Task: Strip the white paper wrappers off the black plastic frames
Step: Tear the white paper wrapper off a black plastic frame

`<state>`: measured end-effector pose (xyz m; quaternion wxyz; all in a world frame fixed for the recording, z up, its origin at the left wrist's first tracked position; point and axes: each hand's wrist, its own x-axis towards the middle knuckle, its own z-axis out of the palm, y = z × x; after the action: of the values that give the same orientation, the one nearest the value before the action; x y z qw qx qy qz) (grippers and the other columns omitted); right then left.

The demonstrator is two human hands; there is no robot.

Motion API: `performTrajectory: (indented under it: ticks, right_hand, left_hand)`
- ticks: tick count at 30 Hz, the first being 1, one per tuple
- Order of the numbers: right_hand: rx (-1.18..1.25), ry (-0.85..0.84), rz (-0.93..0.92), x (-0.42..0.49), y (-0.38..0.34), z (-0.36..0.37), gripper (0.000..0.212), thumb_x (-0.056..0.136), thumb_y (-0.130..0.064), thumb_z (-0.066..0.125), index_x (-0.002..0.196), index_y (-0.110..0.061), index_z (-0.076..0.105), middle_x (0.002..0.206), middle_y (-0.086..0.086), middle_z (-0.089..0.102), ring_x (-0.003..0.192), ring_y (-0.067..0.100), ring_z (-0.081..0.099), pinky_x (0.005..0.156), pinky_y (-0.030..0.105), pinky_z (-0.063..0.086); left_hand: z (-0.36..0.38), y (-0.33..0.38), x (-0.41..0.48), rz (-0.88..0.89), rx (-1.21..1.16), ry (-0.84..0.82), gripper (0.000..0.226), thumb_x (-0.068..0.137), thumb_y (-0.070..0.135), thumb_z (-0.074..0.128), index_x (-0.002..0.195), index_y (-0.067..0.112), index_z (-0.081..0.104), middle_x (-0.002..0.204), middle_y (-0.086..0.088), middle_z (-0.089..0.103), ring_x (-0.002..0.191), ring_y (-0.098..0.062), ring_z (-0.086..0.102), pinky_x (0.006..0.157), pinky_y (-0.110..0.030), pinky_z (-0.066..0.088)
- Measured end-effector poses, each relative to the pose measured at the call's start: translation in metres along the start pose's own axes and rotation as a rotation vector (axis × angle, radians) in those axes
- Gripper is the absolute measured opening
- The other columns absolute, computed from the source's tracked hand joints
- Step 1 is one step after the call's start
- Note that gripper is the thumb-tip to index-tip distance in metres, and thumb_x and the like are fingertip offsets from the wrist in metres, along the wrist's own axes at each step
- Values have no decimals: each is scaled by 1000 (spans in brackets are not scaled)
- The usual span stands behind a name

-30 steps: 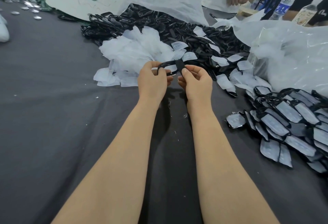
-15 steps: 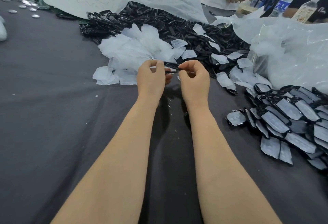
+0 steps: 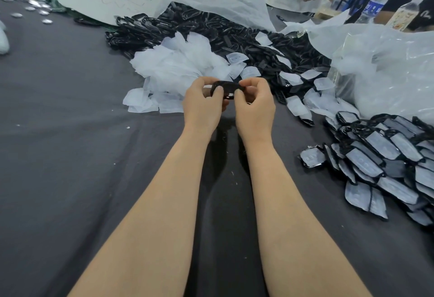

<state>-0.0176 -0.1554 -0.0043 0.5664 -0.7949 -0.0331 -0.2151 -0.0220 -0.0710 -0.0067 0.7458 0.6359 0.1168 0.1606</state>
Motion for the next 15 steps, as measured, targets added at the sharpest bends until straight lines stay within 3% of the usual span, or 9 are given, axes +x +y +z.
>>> performTrajectory:
  ticks: [3, 6, 10, 15]
  right_hand:
    - [125, 143, 132, 6, 5, -3, 19, 89, -3, 55, 104, -15, 54, 87, -2, 61, 73, 0, 60, 75, 15, 48]
    - [316, 196, 253, 11, 6, -8, 13, 90, 0, 55, 91, -13, 58, 81, 2, 62, 67, 9, 61, 69, 20, 52]
    - [305, 95, 162, 9, 3, -6, 16, 90, -1, 57, 86, -16, 62, 74, -6, 61, 61, 1, 58, 66, 19, 52]
    - [165, 29, 90, 4, 0, -2, 13, 90, -3, 59, 92, -14, 65, 83, -4, 66, 81, 20, 65, 83, 38, 56]
  left_hand:
    - [0, 1, 1, -22, -90, 37, 20, 96, 4, 45, 94, 21, 56, 81, -1, 65, 62, -7, 62, 68, -22, 57]
    - [0, 0, 2, -49, -119, 40, 23, 97, 4, 40, 103, 19, 57, 84, -1, 67, 63, -7, 62, 71, -22, 56]
    - [0, 0, 1, -49, -91, 25, 25, 97, 5, 40, 105, 20, 58, 86, -3, 69, 69, -9, 65, 74, -25, 56]
    - [0, 0, 0, -8, -41, -17, 17, 96, 9, 48, 107, 17, 59, 81, 0, 67, 66, -5, 66, 73, -24, 58]
